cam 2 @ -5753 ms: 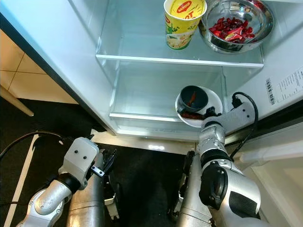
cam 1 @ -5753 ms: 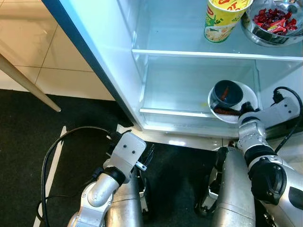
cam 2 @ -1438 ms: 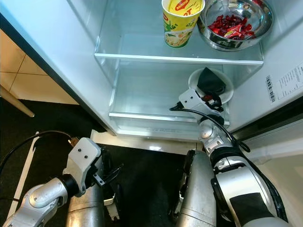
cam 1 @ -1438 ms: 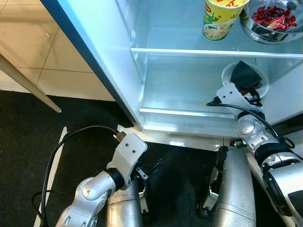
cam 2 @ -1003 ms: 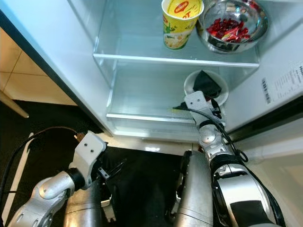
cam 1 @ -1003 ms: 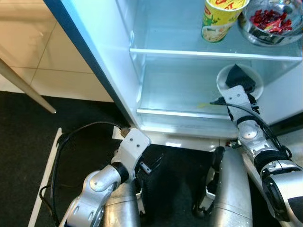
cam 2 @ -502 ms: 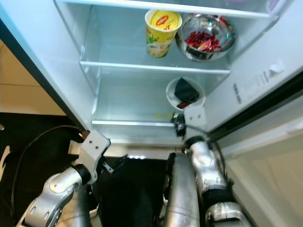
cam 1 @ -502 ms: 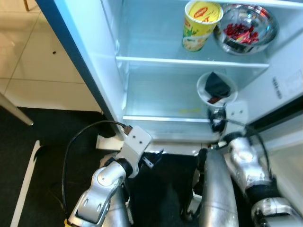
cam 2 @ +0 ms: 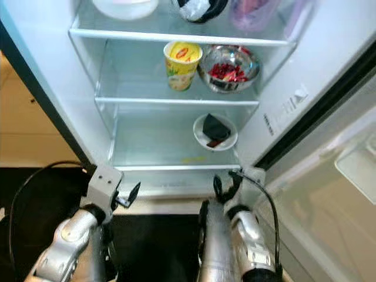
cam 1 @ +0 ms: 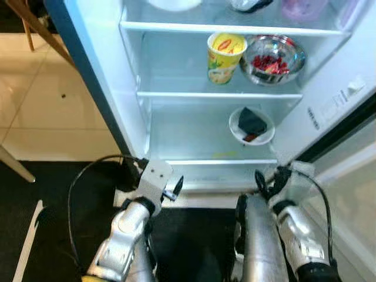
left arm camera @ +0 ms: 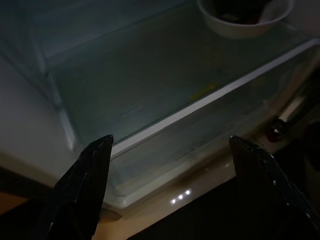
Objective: Restocking fridge
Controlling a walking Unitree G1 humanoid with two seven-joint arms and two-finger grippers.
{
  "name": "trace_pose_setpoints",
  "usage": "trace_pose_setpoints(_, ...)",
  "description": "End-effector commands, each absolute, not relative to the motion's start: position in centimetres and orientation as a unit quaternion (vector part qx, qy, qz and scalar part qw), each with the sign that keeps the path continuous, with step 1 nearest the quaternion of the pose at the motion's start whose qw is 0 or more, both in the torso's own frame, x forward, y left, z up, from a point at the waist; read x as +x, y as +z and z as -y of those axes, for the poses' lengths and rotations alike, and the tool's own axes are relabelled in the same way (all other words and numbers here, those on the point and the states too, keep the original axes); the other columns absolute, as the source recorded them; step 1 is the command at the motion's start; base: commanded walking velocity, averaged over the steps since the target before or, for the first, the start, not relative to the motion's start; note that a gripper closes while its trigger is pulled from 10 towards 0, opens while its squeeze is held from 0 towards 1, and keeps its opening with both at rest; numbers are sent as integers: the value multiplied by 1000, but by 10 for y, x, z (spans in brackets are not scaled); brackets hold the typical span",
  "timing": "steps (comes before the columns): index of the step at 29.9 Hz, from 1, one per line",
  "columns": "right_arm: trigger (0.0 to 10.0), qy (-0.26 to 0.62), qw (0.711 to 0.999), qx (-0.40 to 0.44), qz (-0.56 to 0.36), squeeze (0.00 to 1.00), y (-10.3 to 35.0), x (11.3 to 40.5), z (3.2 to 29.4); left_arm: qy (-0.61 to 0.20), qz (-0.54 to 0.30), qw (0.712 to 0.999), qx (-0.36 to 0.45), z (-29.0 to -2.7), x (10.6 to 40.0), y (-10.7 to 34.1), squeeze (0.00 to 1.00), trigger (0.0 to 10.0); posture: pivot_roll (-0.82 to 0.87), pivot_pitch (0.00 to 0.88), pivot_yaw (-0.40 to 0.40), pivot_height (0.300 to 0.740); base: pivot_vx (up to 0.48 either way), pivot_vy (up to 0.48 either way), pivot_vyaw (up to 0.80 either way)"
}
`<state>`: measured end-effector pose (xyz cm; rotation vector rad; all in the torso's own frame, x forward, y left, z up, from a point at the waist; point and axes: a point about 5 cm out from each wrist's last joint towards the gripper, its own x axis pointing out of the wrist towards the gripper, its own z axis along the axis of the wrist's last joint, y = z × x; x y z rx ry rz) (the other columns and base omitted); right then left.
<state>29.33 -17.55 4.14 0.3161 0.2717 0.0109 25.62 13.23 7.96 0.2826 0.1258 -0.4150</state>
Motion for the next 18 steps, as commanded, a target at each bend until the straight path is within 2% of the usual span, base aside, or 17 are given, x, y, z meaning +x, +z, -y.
trace_pose_setpoints(1,10000,-7,975,170,-140,0,36,289,180,-210,-74,966,133,-127,252,69,0,10000,-27,137,-67,516,0,0,0)
trace_pose_setpoints(5,10000,-25,979,143,-145,0,36,291,188,-207,-62,967,133,-122,257,68,0,10000,-25,99,-65,529,0,0,0)
trace_pose_setpoints(18,10000,-40,980,125,-151,0,36,292,198,-204,-45,969,135,-119,269,68,0,10000,-34,61,-68,597,0,0,0)
